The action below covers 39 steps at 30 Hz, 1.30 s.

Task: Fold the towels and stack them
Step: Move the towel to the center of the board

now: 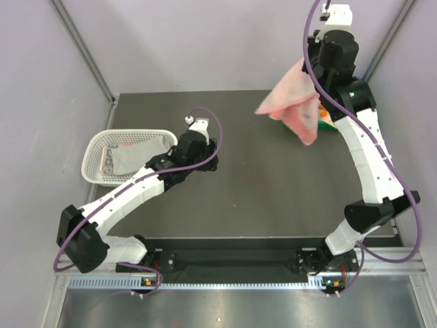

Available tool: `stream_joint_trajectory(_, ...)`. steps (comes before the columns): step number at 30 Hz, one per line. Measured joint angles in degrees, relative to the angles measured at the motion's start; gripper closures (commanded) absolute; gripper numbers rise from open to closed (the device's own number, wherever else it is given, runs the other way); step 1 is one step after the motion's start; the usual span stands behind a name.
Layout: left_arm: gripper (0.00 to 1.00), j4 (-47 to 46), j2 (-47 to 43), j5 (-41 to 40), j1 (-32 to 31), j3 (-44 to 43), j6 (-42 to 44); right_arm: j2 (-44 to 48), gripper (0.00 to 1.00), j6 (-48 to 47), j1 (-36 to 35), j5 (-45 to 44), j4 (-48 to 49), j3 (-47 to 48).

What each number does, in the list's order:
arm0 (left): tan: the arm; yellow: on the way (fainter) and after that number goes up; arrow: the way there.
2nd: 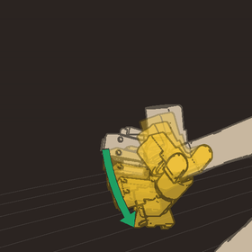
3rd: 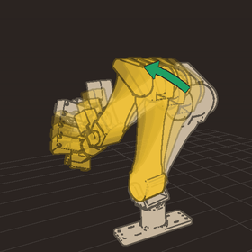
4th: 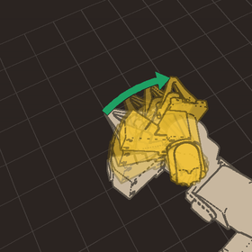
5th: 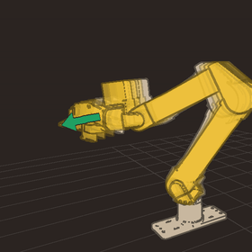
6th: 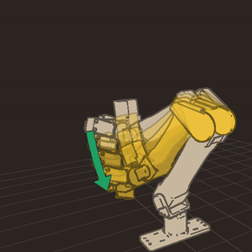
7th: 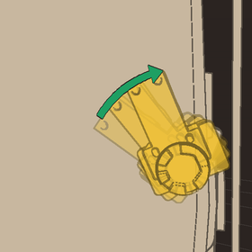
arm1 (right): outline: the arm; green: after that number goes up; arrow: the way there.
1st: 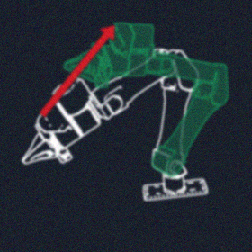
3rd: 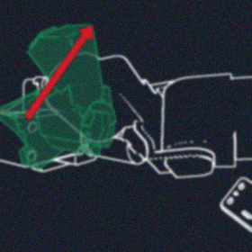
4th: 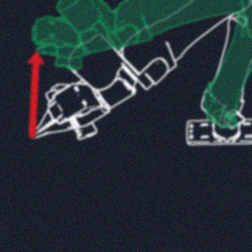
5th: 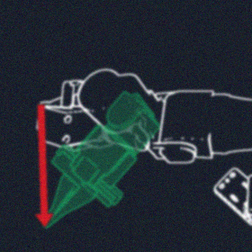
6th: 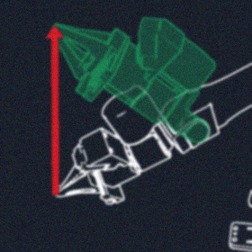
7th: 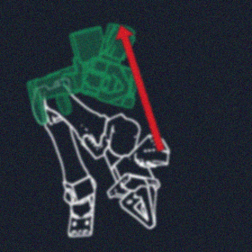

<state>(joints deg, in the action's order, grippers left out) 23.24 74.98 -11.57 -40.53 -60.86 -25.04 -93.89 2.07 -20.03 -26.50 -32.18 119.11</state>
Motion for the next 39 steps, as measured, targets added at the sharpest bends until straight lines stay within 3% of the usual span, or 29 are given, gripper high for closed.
stream_joint_trajectory(6, 0.43, -0.2, -4.5, -3.3, 0.0, 0.0, -1.2, 4.0, 1.00, 2.1, -8.0, 2.8, 0.2, -0.2)
stream_joint_trajectory(9, 0.43, -0.5, -7.5, -5.5, 0.0, 0.5, -2.3, 7.4, 1.00, 4.2, -11.5, 4.9, 3.1, -7.0)
stream_joint_trajectory(12, 0.44, -0.6, -10.6, -7.6, 0.1, 1.4, -3.7, 13.8, 1.00, 8.4, -13.2, 7.4, 7.1, -20.4)
stream_joint_trajectory(16, 0.42, -0.6, -14.8, -10.1, 0.4, 3.3, -4.9, 27.6, 1.00, 15.6, -15.9, 7.0, 14.5, -47.2)
stream_joint_trajectory(19, 0.43, -0.7, -16.0, -10.9, 0.9, 3.7, -5.1, 39.9, 1.00, 22.4, -19.5, 6.5, 13.0, -66.1)
stream_joint_trajectory(22, 0.44, -1.5, -13.4, -10.0, 1.4, 3.7, -5.3, 52.0, 1.00, 29.4, -20.8, 5.1, 9.0, -79.2)
stream_joint_trajectory(23, 0.44, -2.2, -11.7, -9.1, 1.5, 3.7, -5.7, 55.0, 0.98, 31.3, -20.9, 4.3, 7.5, -82.0)
stream_joint_trajectory(24, 0.44, -2.8, -9.5, -8.1, 1.6, 3.7, -6.3, 58.1, 0.87, 33.4, -20.9, 3.5, 5.7, -84.8)
stream_joint_trajectory(26, 0.44, -4.6, -5.2, -5.2, 1.6, 4.2, -7.3, 62.4, 0.76, 36.4, -21.0, 2.6, 2.4, -87.7)
stream_joint_trajectory(27, 0.44, -5.2, -3.7, -3.9, 1.6, 4.7, -7.9, 63.4, 0.63, 37.4, -21.0, 2.2, 1.3, -88.1)
stream_joint_trajectory(30, 0.43, -6.9, 1.6, 0.0, 1.6, 5.7, -9.4, 63.6, 0.47, 38.2, -21.0, 1.1, 0.7, -87.4)
stream_joint_trajectory(39, 0.42, -13.6, 16.1, 4.4, 3.1, 5.0, -15.9, 47.1, 0.59, 31.8, -21.0, 0.5, 8.2, -76.2)
